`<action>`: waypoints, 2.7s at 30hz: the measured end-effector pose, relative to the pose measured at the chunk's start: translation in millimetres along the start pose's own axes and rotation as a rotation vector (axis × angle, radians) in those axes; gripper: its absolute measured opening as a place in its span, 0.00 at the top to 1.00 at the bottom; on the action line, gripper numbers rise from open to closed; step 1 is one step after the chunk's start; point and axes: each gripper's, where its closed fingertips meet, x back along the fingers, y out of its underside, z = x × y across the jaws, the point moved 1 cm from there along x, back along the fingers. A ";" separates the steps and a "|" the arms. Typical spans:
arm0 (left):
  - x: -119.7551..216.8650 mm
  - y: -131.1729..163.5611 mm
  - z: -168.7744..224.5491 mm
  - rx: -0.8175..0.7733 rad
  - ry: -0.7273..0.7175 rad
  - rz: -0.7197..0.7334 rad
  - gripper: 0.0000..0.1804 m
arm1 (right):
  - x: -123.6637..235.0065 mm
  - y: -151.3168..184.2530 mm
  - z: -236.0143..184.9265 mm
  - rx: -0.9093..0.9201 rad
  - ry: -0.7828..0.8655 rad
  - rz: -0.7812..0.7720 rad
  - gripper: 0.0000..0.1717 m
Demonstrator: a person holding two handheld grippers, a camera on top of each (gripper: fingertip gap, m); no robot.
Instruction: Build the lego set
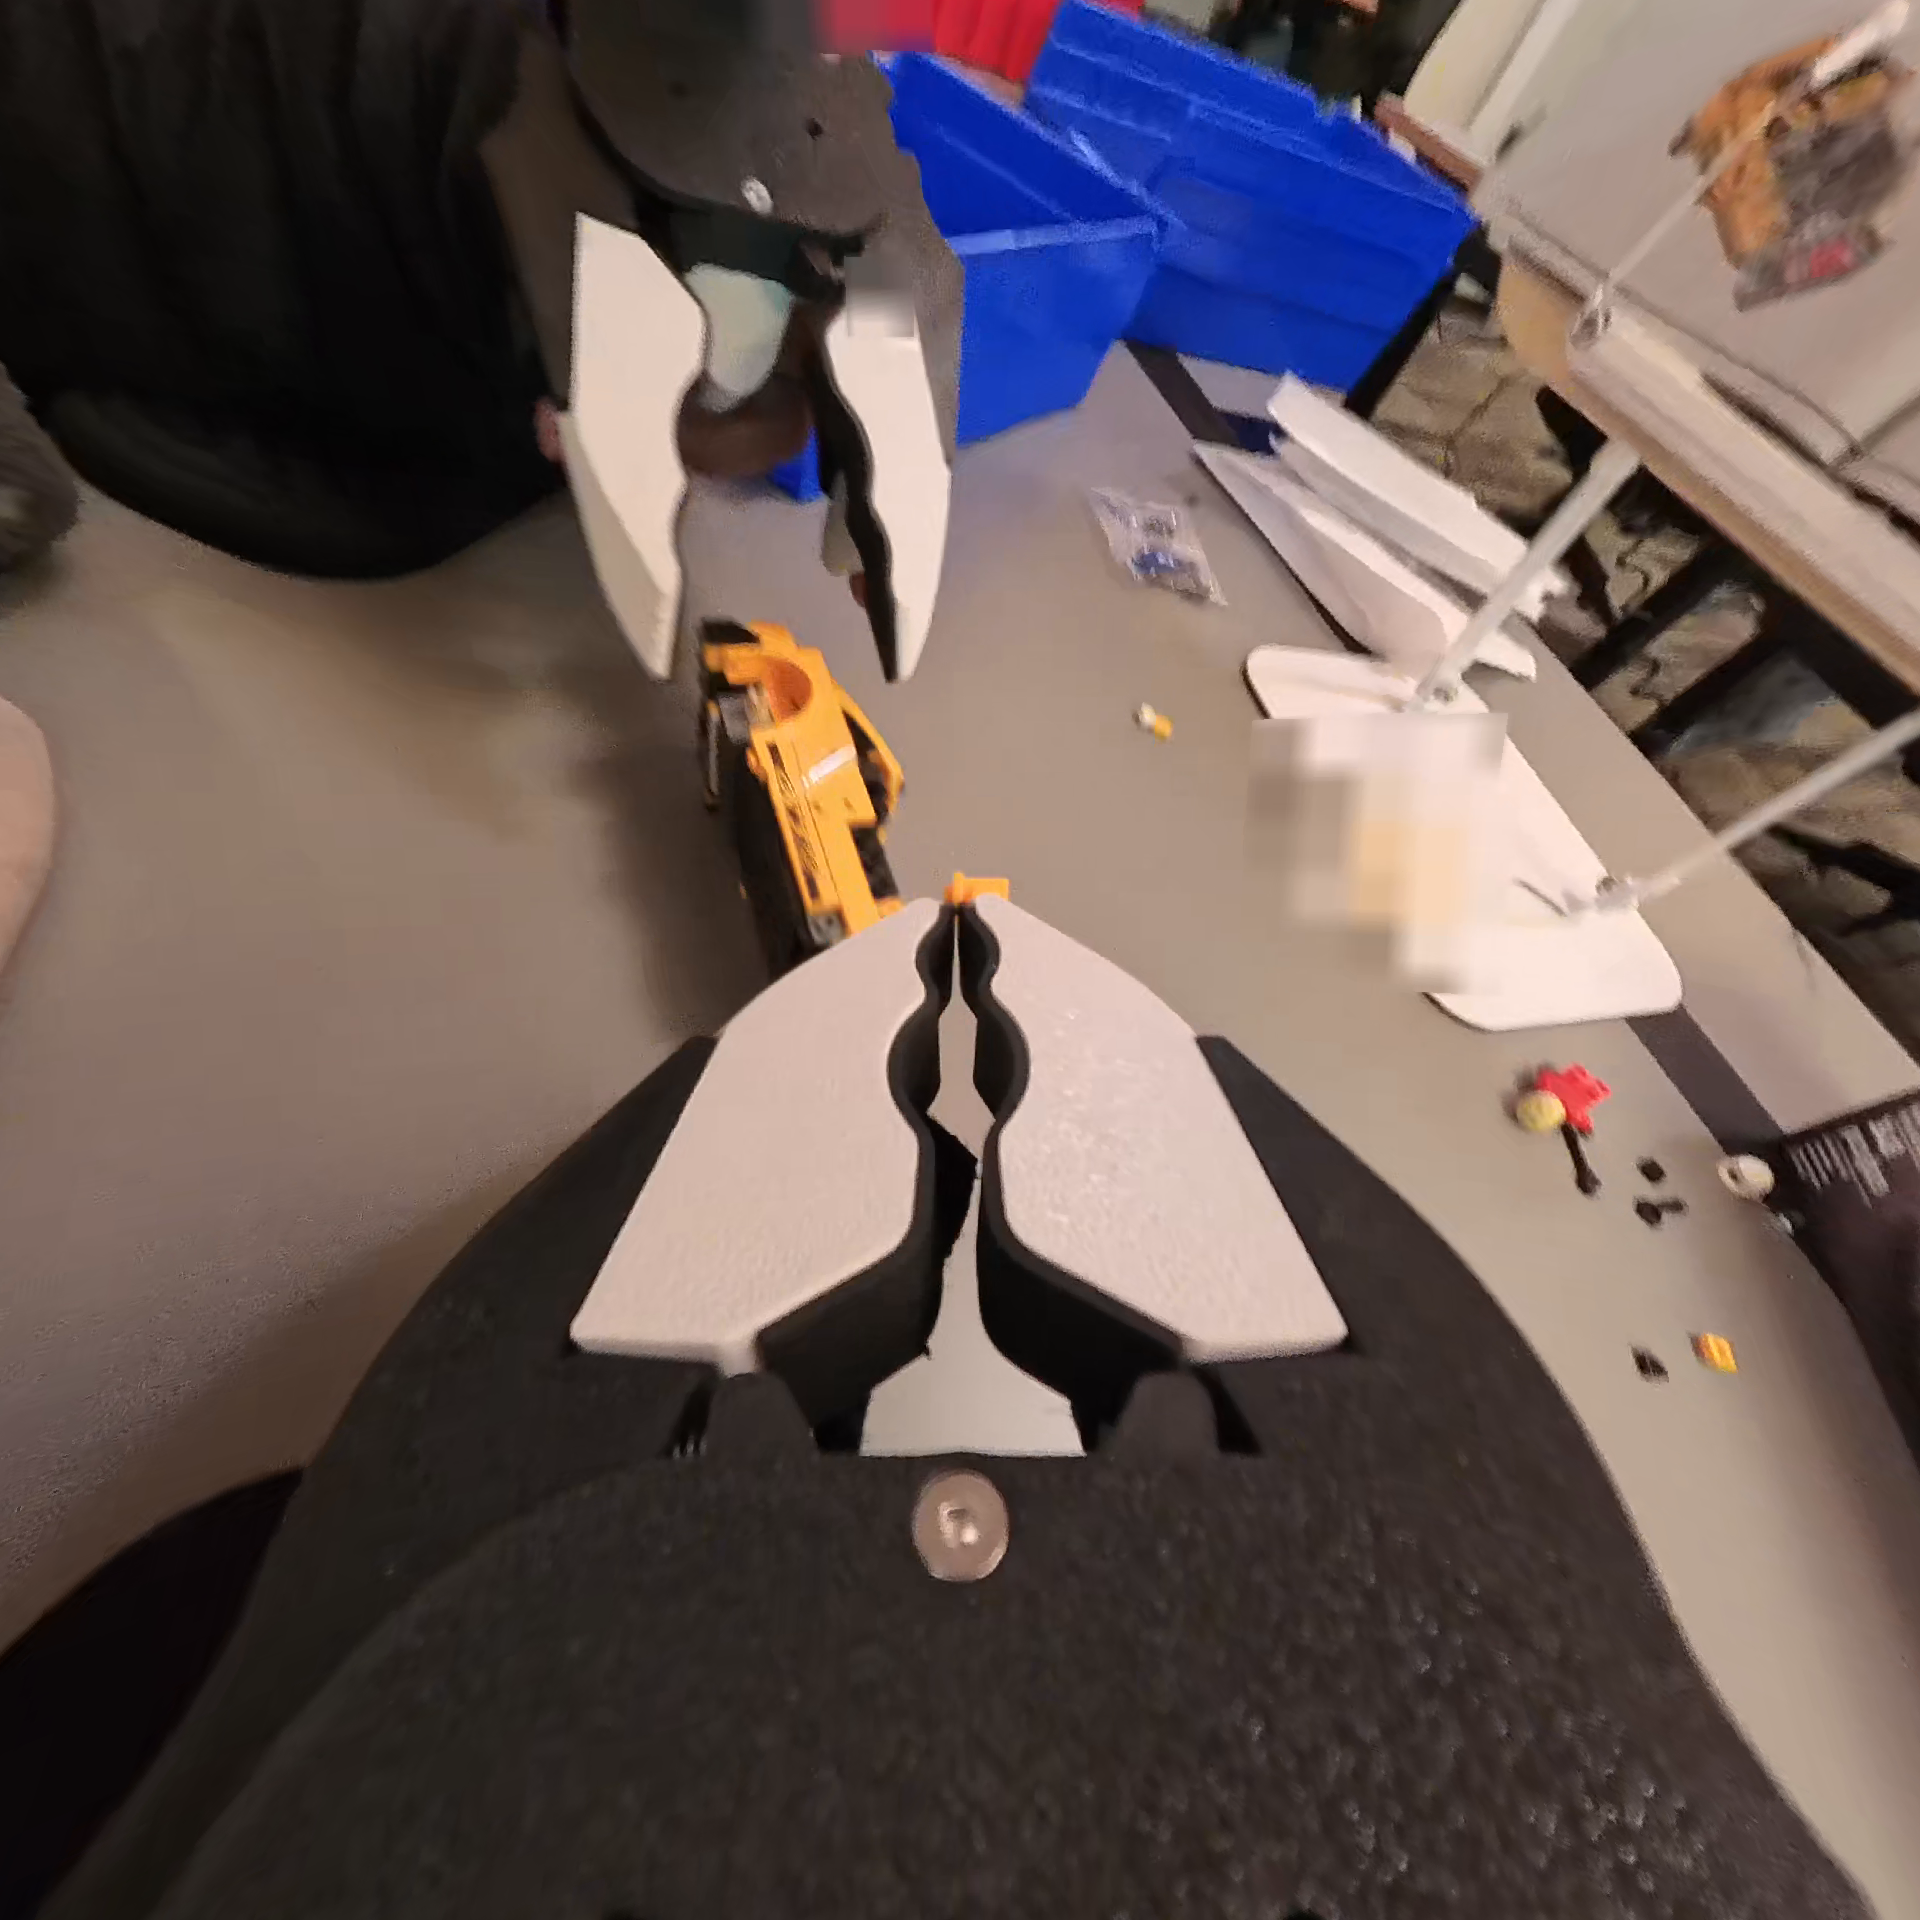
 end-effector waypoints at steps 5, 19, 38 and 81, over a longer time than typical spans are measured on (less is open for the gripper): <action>-17.1 22.8 -2.4 -0.181 -0.126 -0.178 0.77 | -1.1 40.3 11.9 -0.007 0.033 -0.136 1.00; -16.6 27.2 18.2 -0.837 -0.523 -0.102 0.77 | -12.6 64.6 13.8 -0.030 -0.019 -0.135 1.00; -15.6 19.8 -6.9 -0.237 -0.286 -0.011 0.78 | -5.8 36.1 1.8 -0.059 -0.075 0.021 1.00; 6.4 -76.3 42.7 -0.267 -0.268 0.369 0.93 | -12.4 -59.6 -44.5 -0.444 -0.380 0.390 1.00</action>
